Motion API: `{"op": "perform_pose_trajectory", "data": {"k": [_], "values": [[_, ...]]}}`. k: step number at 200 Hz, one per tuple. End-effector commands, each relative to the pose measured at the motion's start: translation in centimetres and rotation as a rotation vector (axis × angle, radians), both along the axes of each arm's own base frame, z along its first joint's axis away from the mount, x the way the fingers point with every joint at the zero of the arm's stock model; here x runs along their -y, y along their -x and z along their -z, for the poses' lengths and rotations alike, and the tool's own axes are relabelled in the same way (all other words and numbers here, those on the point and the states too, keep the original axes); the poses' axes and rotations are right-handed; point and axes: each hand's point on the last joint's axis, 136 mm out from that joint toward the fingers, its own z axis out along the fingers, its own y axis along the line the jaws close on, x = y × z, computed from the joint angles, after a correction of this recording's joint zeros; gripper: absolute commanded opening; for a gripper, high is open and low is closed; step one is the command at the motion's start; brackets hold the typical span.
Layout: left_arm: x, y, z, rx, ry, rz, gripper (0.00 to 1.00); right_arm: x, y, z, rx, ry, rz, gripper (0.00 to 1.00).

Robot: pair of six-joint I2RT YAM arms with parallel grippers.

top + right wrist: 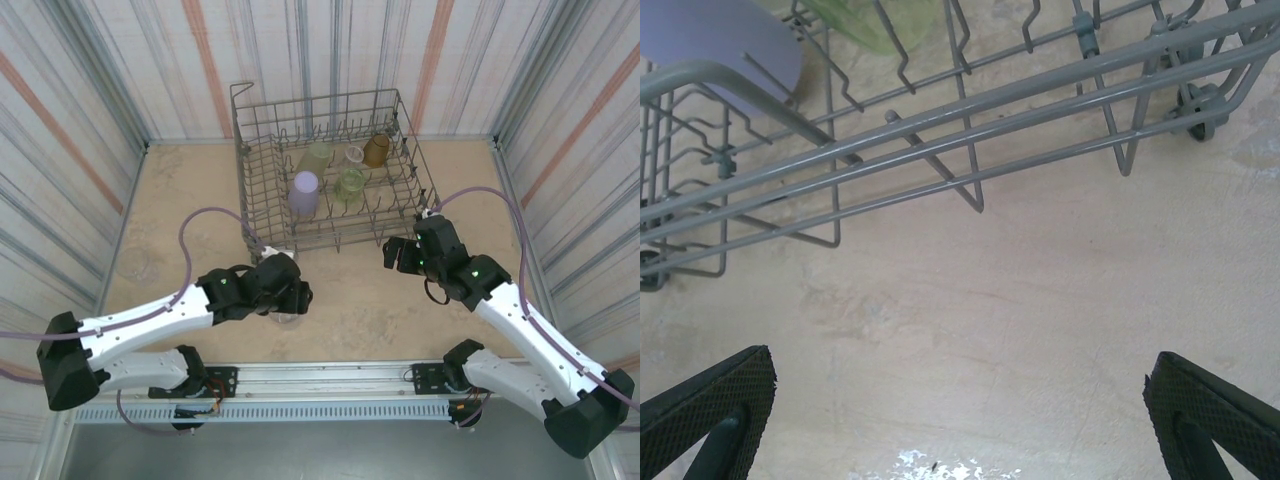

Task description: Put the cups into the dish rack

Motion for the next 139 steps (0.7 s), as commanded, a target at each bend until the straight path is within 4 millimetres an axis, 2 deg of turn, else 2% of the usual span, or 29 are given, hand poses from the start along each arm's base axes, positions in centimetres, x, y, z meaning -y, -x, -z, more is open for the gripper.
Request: {"op": "perform_pose_trajectory", "data": {"k": [1, 42, 90, 118, 139], "values": [[0.2, -0.6, 0.4, 0.031, -0.037, 0.007, 0.74, 0.4, 0.0, -0.3, 0.010, 0.009, 0.025, 0.99], [1.1, -0.9, 2.5, -0.008, -0.109, 0.028, 0.69, 0.4, 0.0, 0.0, 0.008, 0.014, 0.022, 0.99], [1.3, -1.2, 3.6, -0.029, -0.178, 0.025, 0.41, 0.4, -0.2, 0.0, 0.012, 0.034, 0.009, 0.99], [1.4, -1.5, 2.8, -0.026, -0.202, 0.024, 0.16, 0.3, -0.3, 0.0, 0.016, 0.030, 0.005, 0.99], [1.3, -1.5, 1.7, -0.027, -0.207, 0.023, 0.05, 0.1, -0.3, 0.2, 0.015, 0.025, 0.001, 0.99]]}}
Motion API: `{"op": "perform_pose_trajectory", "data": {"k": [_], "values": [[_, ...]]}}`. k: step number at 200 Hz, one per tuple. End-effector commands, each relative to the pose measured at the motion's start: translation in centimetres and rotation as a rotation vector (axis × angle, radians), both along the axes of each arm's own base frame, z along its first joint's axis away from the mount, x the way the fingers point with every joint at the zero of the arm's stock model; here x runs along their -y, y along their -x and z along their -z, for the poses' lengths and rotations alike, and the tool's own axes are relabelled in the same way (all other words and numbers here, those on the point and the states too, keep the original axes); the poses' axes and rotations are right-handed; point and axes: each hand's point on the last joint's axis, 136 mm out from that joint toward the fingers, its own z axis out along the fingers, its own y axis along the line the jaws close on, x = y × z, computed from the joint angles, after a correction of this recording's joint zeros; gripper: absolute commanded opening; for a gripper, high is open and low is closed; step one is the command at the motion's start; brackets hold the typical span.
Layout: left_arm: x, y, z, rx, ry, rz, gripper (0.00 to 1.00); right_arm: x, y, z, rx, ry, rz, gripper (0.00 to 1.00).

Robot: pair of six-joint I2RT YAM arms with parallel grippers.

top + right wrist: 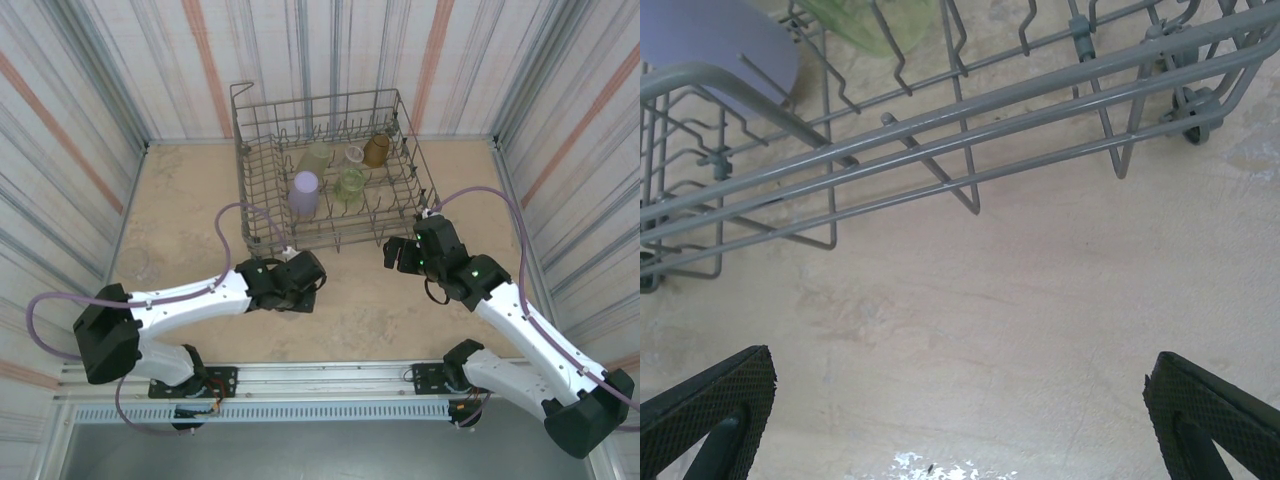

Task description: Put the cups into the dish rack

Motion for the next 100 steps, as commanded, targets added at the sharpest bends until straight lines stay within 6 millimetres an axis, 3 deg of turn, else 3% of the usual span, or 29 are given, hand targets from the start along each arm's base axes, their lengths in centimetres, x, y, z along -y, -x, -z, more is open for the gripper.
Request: {"op": "perform_pose_trajectory", "data": {"k": [1, 9, 65, 100], "values": [[-0.3, -0.3, -1.5, 0.022, -0.031, -0.010, 0.04, 0.0, -0.3, 0.2, 0.012, 0.018, 0.000, 0.99], [-0.4, -0.3, -1.9, 0.024, -0.034, -0.015, 0.00, 0.0, -0.3, 0.3, 0.010, 0.019, 0.000, 0.99], [-0.9, 0.2, -3.4, 0.021, -0.008, -0.026, 0.00, -0.1, 0.0, 0.5, 0.007, 0.005, -0.009, 0.99], [-0.7, 0.5, -5.6, 0.056, 0.052, -0.009, 0.00, -0.3, 0.1, 0.3, 0.007, -0.008, -0.015, 0.99]]}}
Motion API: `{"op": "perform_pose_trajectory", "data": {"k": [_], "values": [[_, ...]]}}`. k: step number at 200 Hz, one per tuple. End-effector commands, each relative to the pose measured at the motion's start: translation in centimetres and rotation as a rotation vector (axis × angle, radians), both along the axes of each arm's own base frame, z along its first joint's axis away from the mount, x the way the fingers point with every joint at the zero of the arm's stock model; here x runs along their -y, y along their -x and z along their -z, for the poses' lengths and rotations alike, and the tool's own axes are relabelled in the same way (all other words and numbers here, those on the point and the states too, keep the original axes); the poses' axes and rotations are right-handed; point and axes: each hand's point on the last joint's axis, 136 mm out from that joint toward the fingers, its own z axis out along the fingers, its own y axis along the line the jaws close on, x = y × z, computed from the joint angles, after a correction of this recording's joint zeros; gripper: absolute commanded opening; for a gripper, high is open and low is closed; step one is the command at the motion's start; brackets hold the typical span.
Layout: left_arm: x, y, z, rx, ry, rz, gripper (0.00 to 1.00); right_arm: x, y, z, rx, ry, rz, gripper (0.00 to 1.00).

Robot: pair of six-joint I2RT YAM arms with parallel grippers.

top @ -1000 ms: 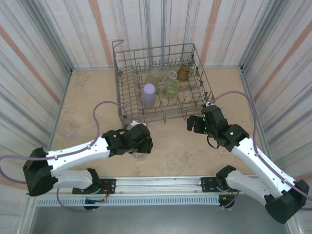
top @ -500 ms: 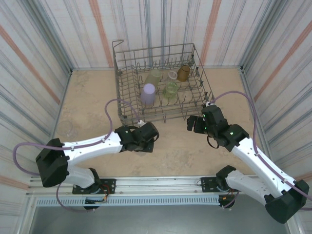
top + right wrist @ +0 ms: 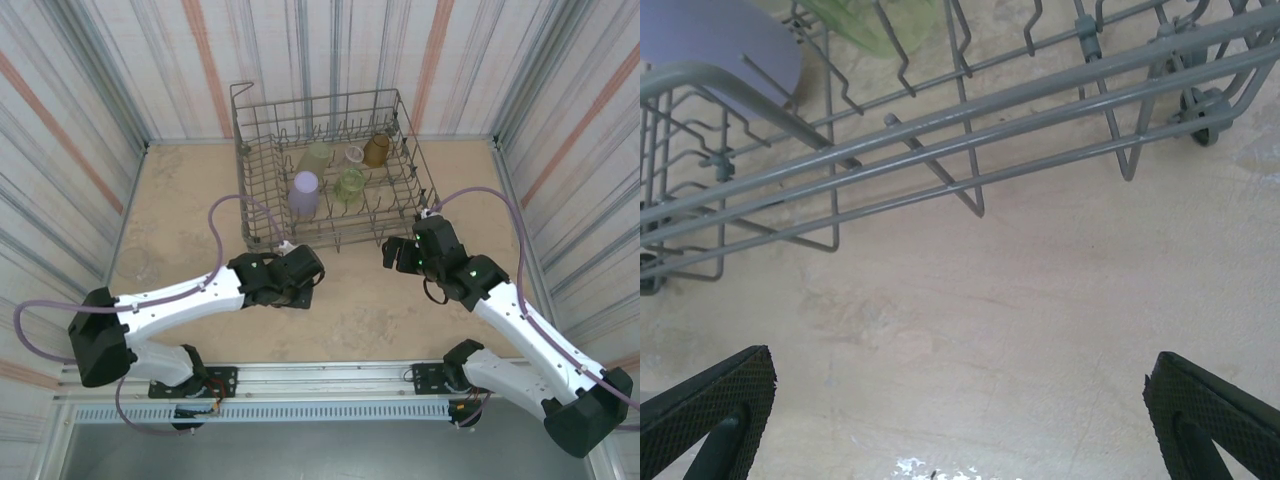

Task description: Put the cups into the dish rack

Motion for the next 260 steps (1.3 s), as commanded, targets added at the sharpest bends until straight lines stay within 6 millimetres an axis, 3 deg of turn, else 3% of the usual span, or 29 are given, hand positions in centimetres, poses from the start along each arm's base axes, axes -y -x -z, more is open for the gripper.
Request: {"op": "perform_pose_trajectory", "data": {"k": [1, 39, 94, 189, 242, 260], "values": [[0.2, 0.1, -3.0, 0.044, 0.063, -0.003, 0.00, -0.1, 0.2, -0.1, 0.006, -0.003, -0.012, 0.99], [0.3, -0.2, -5.5, 0.089, 0.103, 0.012, 0.00, -0.6, 0.0, -0.6, 0.010, -0.020, -0.022, 0.99], [2.1, -0.4, -9.6, 0.122, 0.174, 0.083, 0.00, -1.4, -0.7, -1.0, 0.009, -0.030, -0.035, 0.99], [4.7, -1.4, -16.3, 0.256, 0.275, 0.217, 0.00, -2.6, -2.0, -4.9, 0.064, -0.191, -0.104, 0.99], [4.7, -3.7, -19.3, 0.300, 0.374, 0.219, 0.00, -3.0, -3.4, -7.9, 0.101, -0.276, -0.154, 0.99], [4.3, -5.2, -20.3, 0.306, 0.418, 0.203, 0.00, -3.5, -4.7, -8.1, 0.082, -0.310, -0.171, 0.99]]}}
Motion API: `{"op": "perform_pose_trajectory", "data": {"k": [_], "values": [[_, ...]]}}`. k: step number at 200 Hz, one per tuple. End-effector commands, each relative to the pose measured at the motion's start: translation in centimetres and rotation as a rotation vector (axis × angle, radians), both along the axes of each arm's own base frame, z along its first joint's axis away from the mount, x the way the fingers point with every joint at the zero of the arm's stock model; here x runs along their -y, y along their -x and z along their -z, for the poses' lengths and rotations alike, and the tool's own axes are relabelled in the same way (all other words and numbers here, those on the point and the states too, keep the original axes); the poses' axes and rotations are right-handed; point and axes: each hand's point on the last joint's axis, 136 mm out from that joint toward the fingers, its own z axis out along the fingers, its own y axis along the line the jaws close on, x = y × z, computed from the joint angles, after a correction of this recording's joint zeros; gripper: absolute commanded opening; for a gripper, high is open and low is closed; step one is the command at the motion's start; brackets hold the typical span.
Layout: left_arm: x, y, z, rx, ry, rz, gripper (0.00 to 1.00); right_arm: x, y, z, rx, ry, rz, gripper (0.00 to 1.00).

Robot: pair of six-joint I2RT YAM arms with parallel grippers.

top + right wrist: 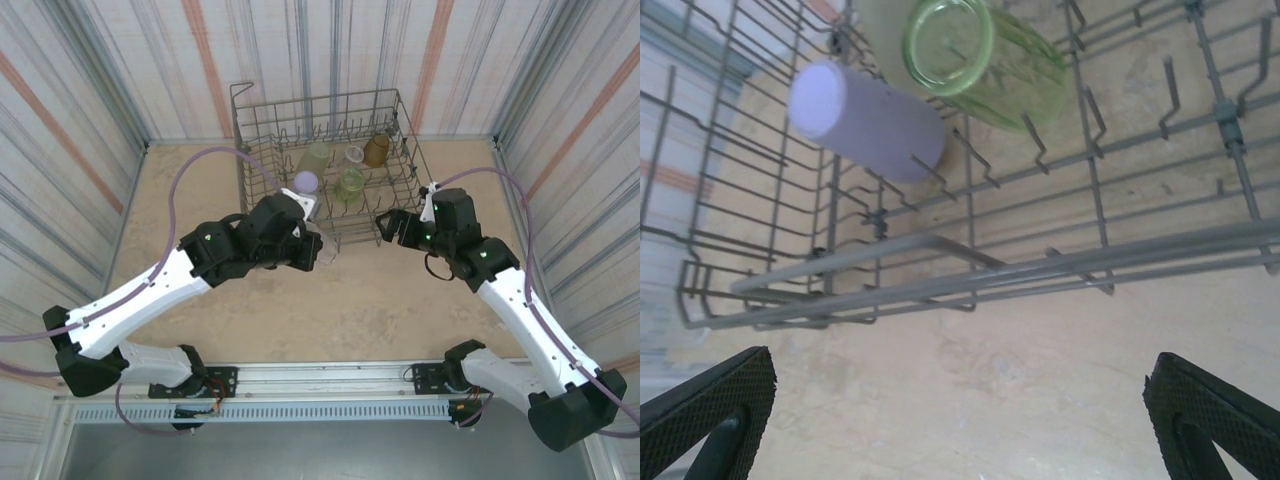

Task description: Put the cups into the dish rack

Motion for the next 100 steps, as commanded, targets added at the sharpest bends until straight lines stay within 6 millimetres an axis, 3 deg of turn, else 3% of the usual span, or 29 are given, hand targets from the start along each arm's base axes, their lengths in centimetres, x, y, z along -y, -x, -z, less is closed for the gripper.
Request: {"op": "perform_pose_trajectory", "data": {"k": [1, 27, 60, 100], "values": [[0.5, -1.7, -3.5, 0.059, 0.109, 0.032, 0.00, -1.2, -1.1, -1.8, 0.029, -0.059, -0.078, 0.99], [-0.1, -3.8, -5.2, 0.081, 0.138, 0.010, 0.00, -1.7, -2.5, -3.1, 0.039, -0.101, -0.110, 0.99], [0.5, -5.1, -7.4, 0.100, 0.182, 0.032, 0.00, -2.2, -4.2, -3.9, 0.042, -0.124, -0.133, 0.99], [0.5, -8.2, -8.6, 0.112, 0.220, 0.020, 0.00, -2.6, -6.5, -4.2, 0.047, -0.181, -0.167, 0.99]]}}
